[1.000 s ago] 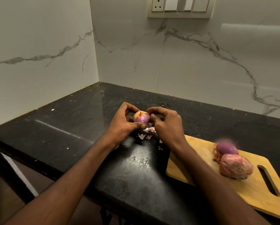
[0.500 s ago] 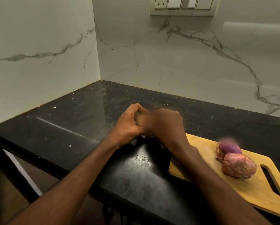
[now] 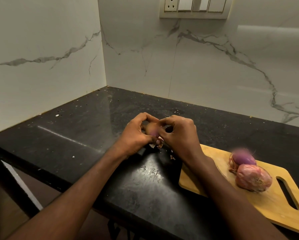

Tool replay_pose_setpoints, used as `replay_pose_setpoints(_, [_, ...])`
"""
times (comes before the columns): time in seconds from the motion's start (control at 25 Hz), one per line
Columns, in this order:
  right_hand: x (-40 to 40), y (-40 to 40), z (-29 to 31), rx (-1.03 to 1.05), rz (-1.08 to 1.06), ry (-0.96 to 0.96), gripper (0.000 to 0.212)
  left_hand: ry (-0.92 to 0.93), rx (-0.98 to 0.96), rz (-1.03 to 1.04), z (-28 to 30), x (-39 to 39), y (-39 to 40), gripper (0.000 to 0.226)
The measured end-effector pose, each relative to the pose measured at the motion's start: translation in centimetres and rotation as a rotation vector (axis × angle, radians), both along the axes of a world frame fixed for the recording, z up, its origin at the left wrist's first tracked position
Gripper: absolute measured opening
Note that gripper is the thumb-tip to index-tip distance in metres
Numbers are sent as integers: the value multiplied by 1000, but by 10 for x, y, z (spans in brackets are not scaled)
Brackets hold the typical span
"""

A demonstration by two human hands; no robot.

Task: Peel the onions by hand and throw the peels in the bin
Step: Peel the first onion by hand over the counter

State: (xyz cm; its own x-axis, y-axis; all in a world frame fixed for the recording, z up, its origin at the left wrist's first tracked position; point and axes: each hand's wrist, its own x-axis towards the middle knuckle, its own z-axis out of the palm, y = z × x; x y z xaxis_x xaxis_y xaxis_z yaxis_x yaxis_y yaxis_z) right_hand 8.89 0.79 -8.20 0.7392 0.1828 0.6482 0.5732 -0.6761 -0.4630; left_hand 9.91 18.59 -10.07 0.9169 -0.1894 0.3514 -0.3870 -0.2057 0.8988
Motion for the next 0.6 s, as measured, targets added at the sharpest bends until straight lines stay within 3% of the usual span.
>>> replay_pose_setpoints(0.4, [2,1,4,-163,41,42,25,31,37,-73,-1,-1,0,59])
replay_pose_setpoints(0.52, [3,2,2,-115,38,47,15,51,18,-109,0,-3,2,58])
replay_pose_setpoints(0.6, [5,2,-1,40,35,94,9,71,-33,-104,2,-4,0,58])
